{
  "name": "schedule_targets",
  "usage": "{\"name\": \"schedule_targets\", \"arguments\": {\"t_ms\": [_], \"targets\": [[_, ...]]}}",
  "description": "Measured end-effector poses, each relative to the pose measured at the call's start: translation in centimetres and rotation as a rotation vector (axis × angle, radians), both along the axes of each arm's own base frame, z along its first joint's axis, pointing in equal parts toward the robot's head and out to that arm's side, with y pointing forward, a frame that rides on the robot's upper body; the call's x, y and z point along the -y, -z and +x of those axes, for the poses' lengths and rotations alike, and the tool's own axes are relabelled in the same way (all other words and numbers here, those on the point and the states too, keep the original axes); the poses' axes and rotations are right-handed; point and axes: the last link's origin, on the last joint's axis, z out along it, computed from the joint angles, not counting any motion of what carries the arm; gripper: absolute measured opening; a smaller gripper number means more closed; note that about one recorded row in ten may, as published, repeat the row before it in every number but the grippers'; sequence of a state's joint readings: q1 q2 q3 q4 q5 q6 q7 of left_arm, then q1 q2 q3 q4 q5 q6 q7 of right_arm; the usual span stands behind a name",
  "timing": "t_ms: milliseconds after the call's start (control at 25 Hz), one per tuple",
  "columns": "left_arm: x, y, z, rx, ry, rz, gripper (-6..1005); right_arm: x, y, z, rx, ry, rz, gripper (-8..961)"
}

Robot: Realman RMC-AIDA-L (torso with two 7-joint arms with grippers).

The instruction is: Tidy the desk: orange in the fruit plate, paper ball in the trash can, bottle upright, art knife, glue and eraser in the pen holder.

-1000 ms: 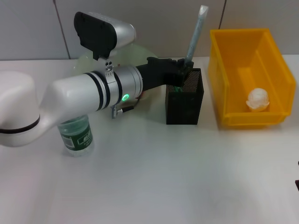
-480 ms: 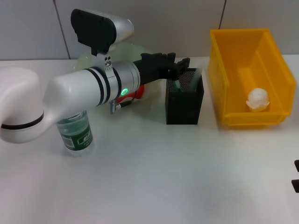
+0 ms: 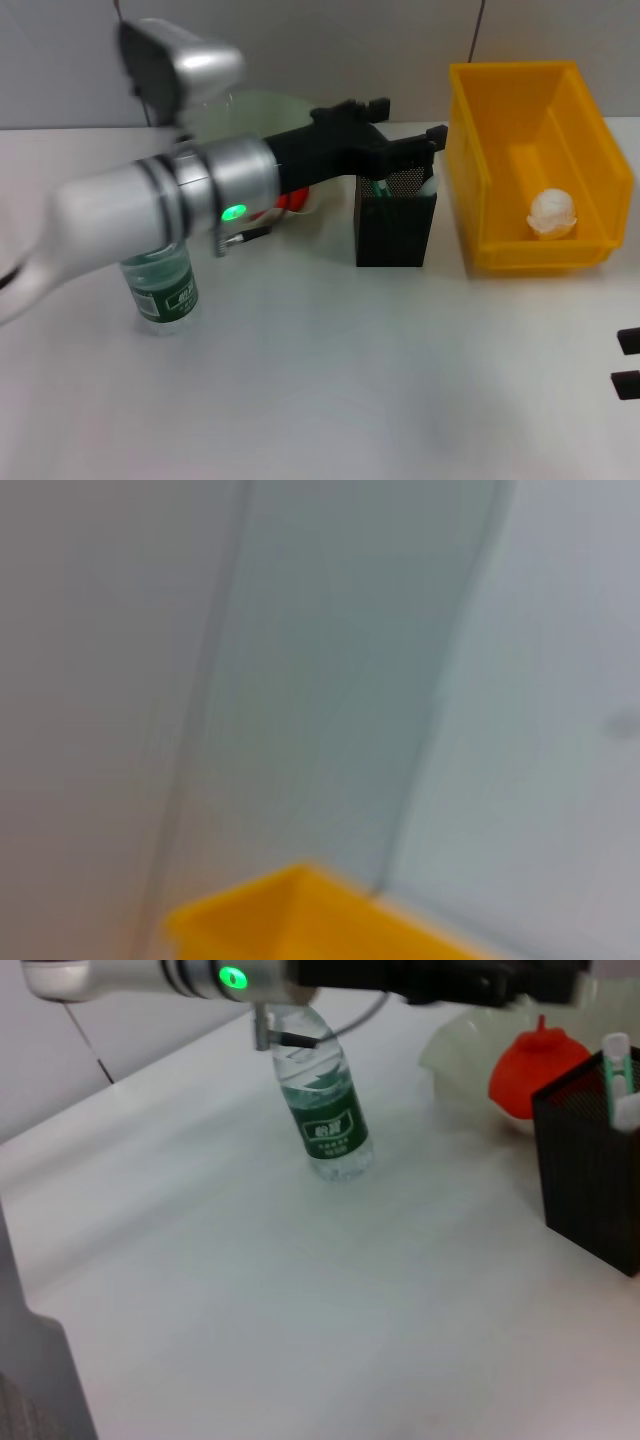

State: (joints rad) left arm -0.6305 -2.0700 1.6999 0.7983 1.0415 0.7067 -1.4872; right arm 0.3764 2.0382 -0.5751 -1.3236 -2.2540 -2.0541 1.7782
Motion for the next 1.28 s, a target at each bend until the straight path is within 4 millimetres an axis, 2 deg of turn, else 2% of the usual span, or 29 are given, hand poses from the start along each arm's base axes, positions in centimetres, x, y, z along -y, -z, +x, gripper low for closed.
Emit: {"name": "schedule_targets", "arguments": {"t_ms": [40,80,160,240,360,520,640,680,760,840,920,1000,1280], "targets": [[1.8,-2.0,-0.5,0.077,0.076,-0.009,705,-0.1,0.1,-0.2,-0.007,-0.008,-0.005,584],[2.0,-2.3,-0.7,0.085,0.083,-0.009,739,-0.2,0.2,-0.3,-0.016,-0.017,-0.01,584],[3.9,-4.5,-1.1,0.134,0.17,-0.005,807,-0.3,0.5,-0.7,-0.037,-0.039,-0.019,584],[6.1,-6.7,-1.6,0.155,0.271,-0.02,831,-0.3,0.7,-1.3,-0.063,-0.072,-0.028,584],[9.0,-9.1,-3.3,0.17,0.34,-0.07,867,-0.3,1.1,-2.2,-0.105,-0.133,-0.041,584],[11.9,-10.6,-5.9,0.177,0.398,-0.158,864,-0.2,1.9,-3.1,-0.125,-0.185,-0.082,584],[13.6,-11.1,-8.4,0.173,0.398,-0.232,863,-0.2,3.0,-3.6,-0.13,-0.218,-0.143,584],[13.6,-11.1,-8.4,0.173,0.398,-0.232,864,-0.3,3.4,-3.6,-0.133,-0.229,-0.155,584],[15.0,-10.7,-10.6,0.158,0.38,-0.267,864,-0.3,4.1,-3.6,-0.144,-0.253,-0.169,584],[15.4,-10.4,-11.6,0.135,0.368,-0.273,864,-0.5,4.9,-3.3,-0.173,-0.283,-0.164,584],[15.4,-10.4,-11.6,0.135,0.368,-0.273,865,-0.6,5.1,-3.2,-0.18,-0.291,-0.16,584],[15.9,-9.6,-13.3,0.084,0.342,-0.297,865,-0.7,5.5,-2.9,-0.187,-0.308,-0.151,584],[15.7,-9.6,-13.9,0.044,0.322,-0.351,861,-0.8,6.5,-1.8,-0.186,-0.314,-0.113,584]]}}
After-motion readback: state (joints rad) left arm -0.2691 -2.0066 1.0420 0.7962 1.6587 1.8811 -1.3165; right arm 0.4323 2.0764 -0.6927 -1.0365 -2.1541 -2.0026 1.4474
